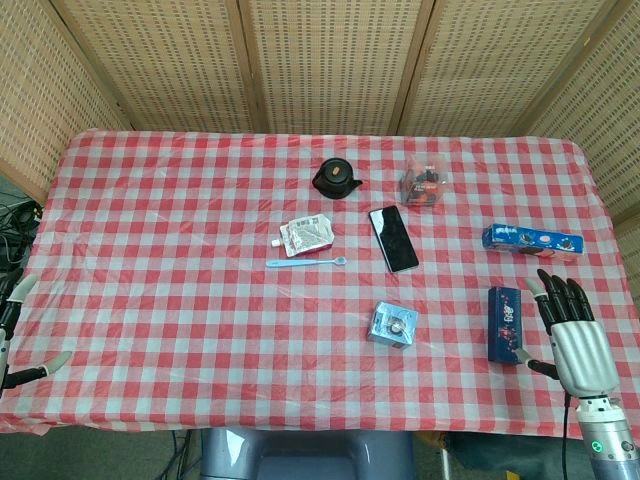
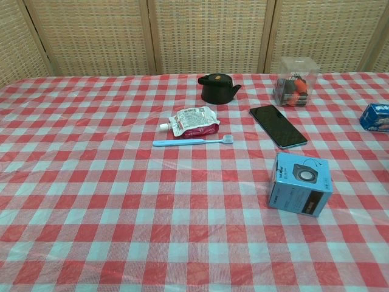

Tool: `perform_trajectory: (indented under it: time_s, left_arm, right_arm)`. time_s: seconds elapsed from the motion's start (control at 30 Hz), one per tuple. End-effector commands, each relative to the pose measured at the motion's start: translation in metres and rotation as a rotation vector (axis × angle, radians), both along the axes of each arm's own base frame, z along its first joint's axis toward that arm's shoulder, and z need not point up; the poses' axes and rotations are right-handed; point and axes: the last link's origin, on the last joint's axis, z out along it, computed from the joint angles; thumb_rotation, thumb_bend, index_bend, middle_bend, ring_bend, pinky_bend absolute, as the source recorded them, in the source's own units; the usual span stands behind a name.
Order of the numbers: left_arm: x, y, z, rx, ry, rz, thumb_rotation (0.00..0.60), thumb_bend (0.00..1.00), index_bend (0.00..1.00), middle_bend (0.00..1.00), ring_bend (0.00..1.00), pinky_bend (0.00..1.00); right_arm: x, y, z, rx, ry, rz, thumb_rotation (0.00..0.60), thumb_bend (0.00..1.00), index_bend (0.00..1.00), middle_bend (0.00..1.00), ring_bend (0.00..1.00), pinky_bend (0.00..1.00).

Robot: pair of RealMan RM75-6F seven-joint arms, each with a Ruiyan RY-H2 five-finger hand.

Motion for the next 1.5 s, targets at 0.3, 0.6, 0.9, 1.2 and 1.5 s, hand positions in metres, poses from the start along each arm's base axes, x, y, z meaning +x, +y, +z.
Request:
perform_trajectory:
  time_s: [0.3,0.6,0.9,1.2,1.5]
  left_arm:
    - [-0.001,0.005,-0.003,-0.011,0.005,0.019,0.600,0.00,0.00,0.00,0.00,0.00]
    - [-0.004,0.017,-0.007,-0.024,0.020,0.052,0.600,0.00,0.00,0.00,0.00,0.00]
    - [-0.009,0.027,-0.012,-0.041,0.029,0.086,0.600,0.00,0.00,0.00,0.00,0.00]
    - [-0.009,0.028,-0.011,-0.044,0.026,0.088,0.600,0.00,0.00,0.00,0.00,0.00]
    - [-0.009,0.028,-0.010,-0.044,0.018,0.085,0.600,0.00,0.00,0.00,0.00,0.00]
  right_arm:
    - [0.031,-0.016,-0.034,0.200,0.056,0.107,0.600,0.00,0.05,0.00,0.00,0.00]
    - [0.077,-0.041,-0.078,0.416,0.111,0.219,0.600,0.00,0.06,0.05,0.03,0.07]
    - [0.104,-0.062,-0.125,0.391,0.142,0.228,0.600,0.00,0.12,0.16,0.17,0.26]
    - [0.113,-0.073,-0.150,0.379,0.203,0.180,0.600,0.01,0.15,0.22,0.23,0.33]
    - [0.111,-0.077,-0.162,0.371,0.261,0.154,0.600,0.24,0.32,0.38,0.38,0.46]
